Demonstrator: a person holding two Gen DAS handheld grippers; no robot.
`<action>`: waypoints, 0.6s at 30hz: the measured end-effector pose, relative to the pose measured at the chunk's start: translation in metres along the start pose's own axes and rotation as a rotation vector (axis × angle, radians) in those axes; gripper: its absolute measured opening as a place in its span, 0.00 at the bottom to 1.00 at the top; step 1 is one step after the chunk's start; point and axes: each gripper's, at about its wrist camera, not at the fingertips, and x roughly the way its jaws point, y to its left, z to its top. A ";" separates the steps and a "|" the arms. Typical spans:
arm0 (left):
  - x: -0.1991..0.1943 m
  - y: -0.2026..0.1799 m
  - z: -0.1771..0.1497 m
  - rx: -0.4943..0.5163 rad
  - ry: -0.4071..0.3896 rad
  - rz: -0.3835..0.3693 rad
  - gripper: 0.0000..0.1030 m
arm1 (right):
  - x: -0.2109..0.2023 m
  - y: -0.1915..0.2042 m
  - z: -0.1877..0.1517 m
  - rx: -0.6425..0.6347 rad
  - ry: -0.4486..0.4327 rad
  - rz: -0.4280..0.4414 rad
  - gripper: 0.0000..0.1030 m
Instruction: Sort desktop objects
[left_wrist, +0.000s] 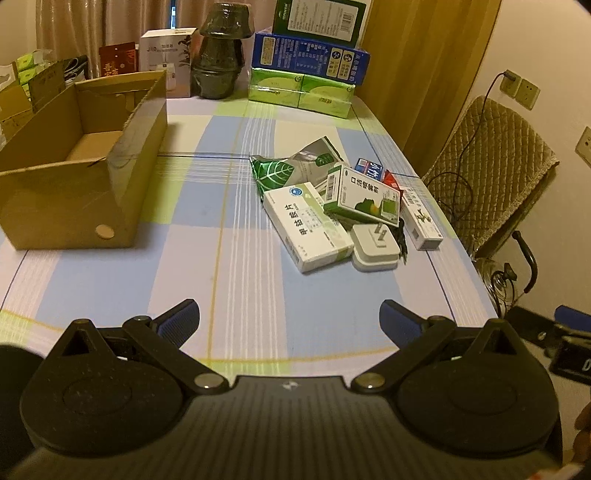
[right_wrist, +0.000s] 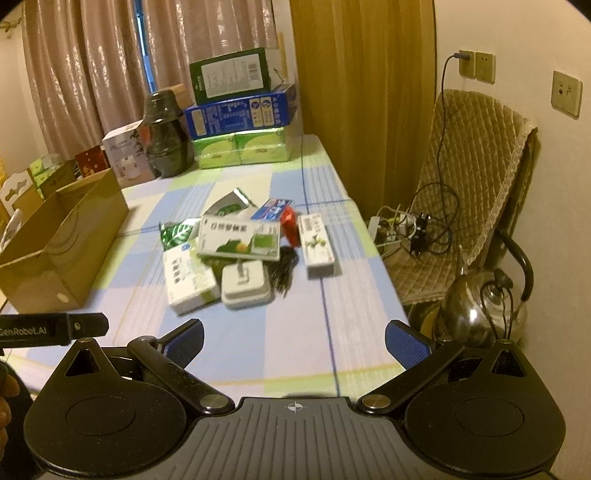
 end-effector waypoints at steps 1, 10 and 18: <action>0.005 -0.002 0.004 0.005 -0.001 0.002 0.99 | 0.003 -0.002 0.004 -0.003 -0.004 0.000 0.98; 0.066 -0.011 0.035 0.032 0.020 0.018 0.99 | 0.056 -0.026 0.043 -0.080 0.003 -0.019 0.98; 0.127 -0.017 0.052 0.033 0.051 0.016 0.99 | 0.133 -0.041 0.049 -0.128 0.064 0.024 0.98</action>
